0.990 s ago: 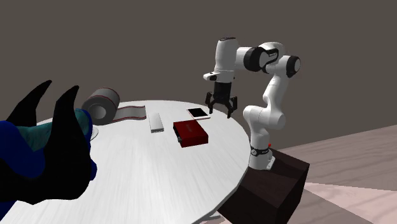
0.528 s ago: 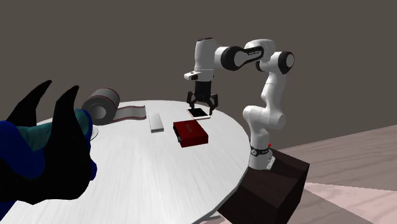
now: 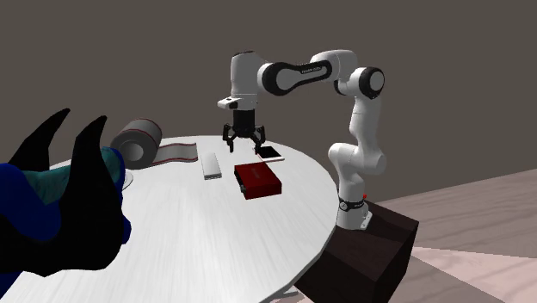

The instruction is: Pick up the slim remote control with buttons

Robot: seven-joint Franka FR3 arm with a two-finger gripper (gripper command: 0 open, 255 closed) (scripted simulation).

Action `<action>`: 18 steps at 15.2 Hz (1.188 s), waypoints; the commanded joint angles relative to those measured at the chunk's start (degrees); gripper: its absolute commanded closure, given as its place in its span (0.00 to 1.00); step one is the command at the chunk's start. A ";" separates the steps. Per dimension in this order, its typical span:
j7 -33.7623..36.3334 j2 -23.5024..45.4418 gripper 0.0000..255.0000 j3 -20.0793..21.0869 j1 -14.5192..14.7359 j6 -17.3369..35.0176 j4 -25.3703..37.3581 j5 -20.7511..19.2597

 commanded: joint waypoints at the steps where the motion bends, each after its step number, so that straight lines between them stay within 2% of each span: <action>1: -6.00 4.96 0.00 -2.00 0.12 -0.53 5.00 1.75; 5: -17.14 16.10 0.00 -4.75 -1.10 -2.77 16.74 6.84; 9: -26.22 27.16 0.00 -5.18 -4.60 -6.63 29.92 12.09; 18: -26.10 26.21 0.00 -4.85 -4.01 -0.40 22.85 11.64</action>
